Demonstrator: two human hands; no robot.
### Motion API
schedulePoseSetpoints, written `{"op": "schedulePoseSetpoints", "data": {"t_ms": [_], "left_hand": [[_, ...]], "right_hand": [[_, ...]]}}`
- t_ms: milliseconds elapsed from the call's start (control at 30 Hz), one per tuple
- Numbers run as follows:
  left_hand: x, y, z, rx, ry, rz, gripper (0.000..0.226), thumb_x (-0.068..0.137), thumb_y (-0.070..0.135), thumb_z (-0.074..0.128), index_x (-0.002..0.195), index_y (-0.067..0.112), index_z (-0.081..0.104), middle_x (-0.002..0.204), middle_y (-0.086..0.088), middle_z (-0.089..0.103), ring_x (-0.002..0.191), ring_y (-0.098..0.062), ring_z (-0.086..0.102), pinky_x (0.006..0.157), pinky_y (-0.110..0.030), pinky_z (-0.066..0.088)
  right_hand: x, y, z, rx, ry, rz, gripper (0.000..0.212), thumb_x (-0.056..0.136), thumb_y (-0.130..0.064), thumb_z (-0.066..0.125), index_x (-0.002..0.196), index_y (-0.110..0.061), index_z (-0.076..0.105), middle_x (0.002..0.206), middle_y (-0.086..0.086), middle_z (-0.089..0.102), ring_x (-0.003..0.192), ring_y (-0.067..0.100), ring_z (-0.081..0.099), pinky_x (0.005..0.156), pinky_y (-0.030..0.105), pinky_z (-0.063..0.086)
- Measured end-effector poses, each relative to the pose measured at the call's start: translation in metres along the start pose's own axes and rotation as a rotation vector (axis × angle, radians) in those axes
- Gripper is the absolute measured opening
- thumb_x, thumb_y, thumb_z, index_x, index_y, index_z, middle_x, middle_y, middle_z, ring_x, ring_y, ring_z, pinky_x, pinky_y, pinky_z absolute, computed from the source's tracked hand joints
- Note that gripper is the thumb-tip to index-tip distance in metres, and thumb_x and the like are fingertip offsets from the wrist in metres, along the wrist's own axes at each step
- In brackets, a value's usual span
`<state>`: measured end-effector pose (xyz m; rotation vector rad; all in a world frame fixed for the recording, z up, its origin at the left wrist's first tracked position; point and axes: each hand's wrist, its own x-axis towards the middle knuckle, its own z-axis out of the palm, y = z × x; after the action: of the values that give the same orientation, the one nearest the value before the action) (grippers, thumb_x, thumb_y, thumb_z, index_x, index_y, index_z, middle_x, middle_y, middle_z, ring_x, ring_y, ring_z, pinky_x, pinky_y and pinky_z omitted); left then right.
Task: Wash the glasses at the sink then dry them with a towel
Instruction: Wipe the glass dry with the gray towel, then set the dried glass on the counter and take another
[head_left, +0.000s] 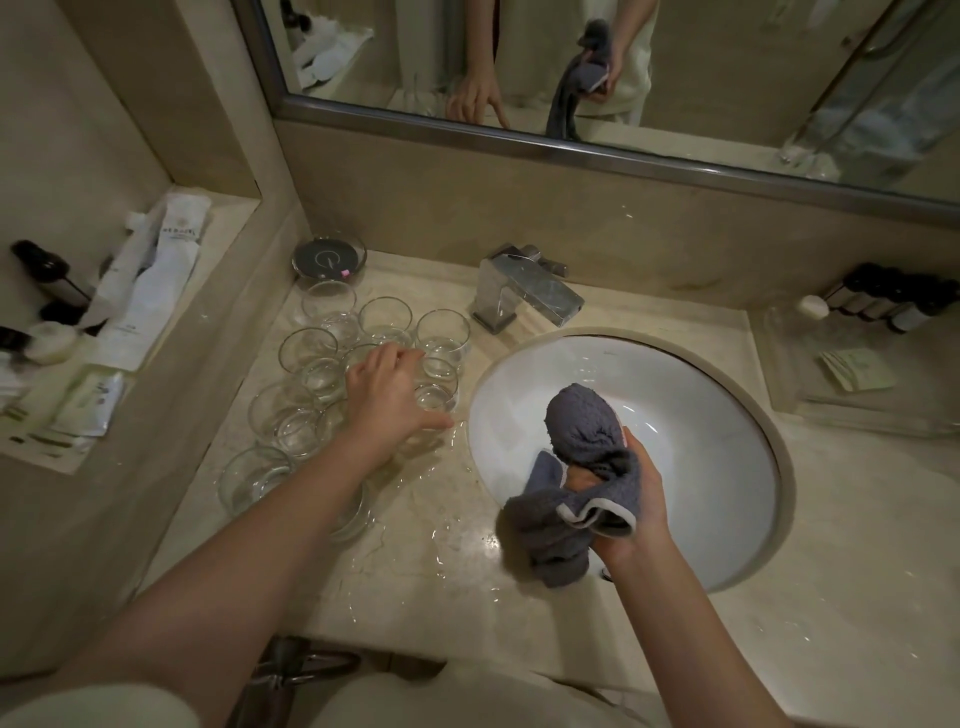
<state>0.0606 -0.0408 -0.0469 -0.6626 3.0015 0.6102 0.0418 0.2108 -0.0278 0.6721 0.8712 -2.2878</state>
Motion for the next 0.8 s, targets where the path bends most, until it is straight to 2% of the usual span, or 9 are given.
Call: {"op": "schedulePoseSetpoints", "data": {"t_ms": [133, 200, 300, 367, 433, 500, 567, 700, 800], "left_hand": [[-0.001, 0.024, -0.015, -0.126, 0.04, 0.053, 0.089, 0.063, 0.051, 0.084, 0.138, 0.02, 0.048, 0.137, -0.005, 0.043, 0.133, -0.024, 0.035, 0.109, -0.041, 0.026], [0.002, 0.048, -0.021, -0.203, 0.039, 0.125, 0.079, 0.066, 0.045, 0.085, 0.133, 0.017, 0.053, 0.133, -0.005, 0.045, 0.129, -0.023, 0.038, 0.106, -0.035, 0.03], [0.005, 0.1, -0.025, -0.342, -0.031, 0.234, 0.069, 0.07, 0.04, 0.084, 0.128, 0.017, 0.056, 0.13, -0.004, 0.047, 0.125, -0.02, 0.042, 0.103, -0.031, 0.034], [0.001, 0.143, -0.02, -0.41, -0.116, 0.292, 0.065, 0.073, 0.042, 0.081, 0.128, 0.019, 0.055, 0.132, -0.001, 0.047, 0.124, -0.016, 0.043, 0.104, -0.031, 0.035], [-0.006, 0.187, -0.005, -0.44, -0.211, 0.357, 0.061, 0.075, 0.042, 0.08, 0.126, 0.017, 0.057, 0.128, 0.0, 0.05, 0.122, -0.014, 0.045, 0.103, -0.028, 0.034], [-0.015, 0.228, 0.017, -0.444, -0.316, 0.422, 0.059, 0.076, 0.041, 0.079, 0.125, 0.016, 0.057, 0.125, 0.0, 0.052, 0.121, -0.015, 0.048, 0.1, -0.026, 0.036], [-0.025, 0.266, 0.04, -0.427, -0.406, 0.466, 0.058, 0.078, 0.04, 0.078, 0.126, 0.016, 0.056, 0.125, 0.0, 0.051, 0.12, -0.014, 0.048, 0.1, -0.026, 0.037], [-0.039, 0.339, 0.08, -0.407, -0.544, 0.519, 0.058, 0.08, 0.036, 0.077, 0.129, 0.015, 0.055, 0.127, 0.0, 0.05, 0.121, -0.011, 0.045, 0.089, -0.016, 0.031], [-0.045, 0.39, 0.109, -0.365, -0.613, 0.567, 0.06, 0.08, 0.038, 0.077, 0.13, 0.015, 0.054, 0.129, -0.002, 0.051, 0.12, -0.011, 0.046, 0.089, -0.017, 0.031]], "right_hand": [[-0.012, -0.01, 0.003, 0.011, 0.033, -0.001, 0.04, 0.079, -0.042, 0.068, 0.105, -0.011, 0.062, 0.071, 0.006, 0.06, 0.059, 0.014, 0.059, 0.047, 0.018, 0.05], [-0.018, -0.019, -0.002, 0.082, 0.063, -0.05, 0.026, 0.089, -0.036, 0.061, 0.086, -0.011, 0.062, 0.054, 0.004, 0.06, 0.043, 0.012, 0.058, 0.041, 0.015, 0.046], [-0.028, -0.033, -0.019, 0.144, 0.081, -0.096, 0.028, 0.069, -0.034, 0.081, 0.071, -0.014, 0.062, 0.05, 0.0, 0.056, 0.04, 0.01, 0.056, 0.042, 0.013, 0.045], [-0.036, -0.048, -0.034, 0.181, 0.137, -0.113, 0.031, 0.096, -0.037, 0.05, 0.075, -0.015, 0.055, 0.048, 0.001, 0.057, 0.039, 0.009, 0.057, 0.04, 0.013, 0.045], [-0.042, -0.061, -0.051, 0.21, 0.212, -0.094, 0.042, 0.102, -0.039, 0.032, 0.078, -0.012, 0.053, 0.045, 0.005, 0.056, 0.037, 0.013, 0.057, 0.037, 0.013, 0.042], [-0.048, -0.067, -0.072, 0.244, 0.264, -0.053, 0.045, 0.099, -0.044, 0.034, 0.102, -0.009, 0.063, 0.064, 0.012, 0.065, 0.057, 0.02, 0.063, 0.051, 0.022, 0.05], [-0.05, -0.073, -0.094, 0.26, 0.344, -0.038, 0.052, 0.096, -0.045, 0.04, 0.131, -0.009, 0.055, 0.09, 0.014, 0.064, 0.08, 0.026, 0.06, 0.073, 0.035, 0.049], [-0.062, -0.101, -0.127, 0.279, 0.392, -0.097, 0.052, 0.099, -0.039, 0.037, 0.137, -0.004, 0.049, 0.11, 0.014, 0.062, 0.101, 0.03, 0.057, 0.093, 0.041, 0.042], [-0.067, -0.123, -0.156, 0.267, 0.442, -0.154, 0.052, 0.101, -0.033, 0.035, 0.141, -0.001, 0.043, 0.138, 0.019, 0.051, 0.132, 0.036, 0.044, 0.106, 0.045, 0.034]]}}
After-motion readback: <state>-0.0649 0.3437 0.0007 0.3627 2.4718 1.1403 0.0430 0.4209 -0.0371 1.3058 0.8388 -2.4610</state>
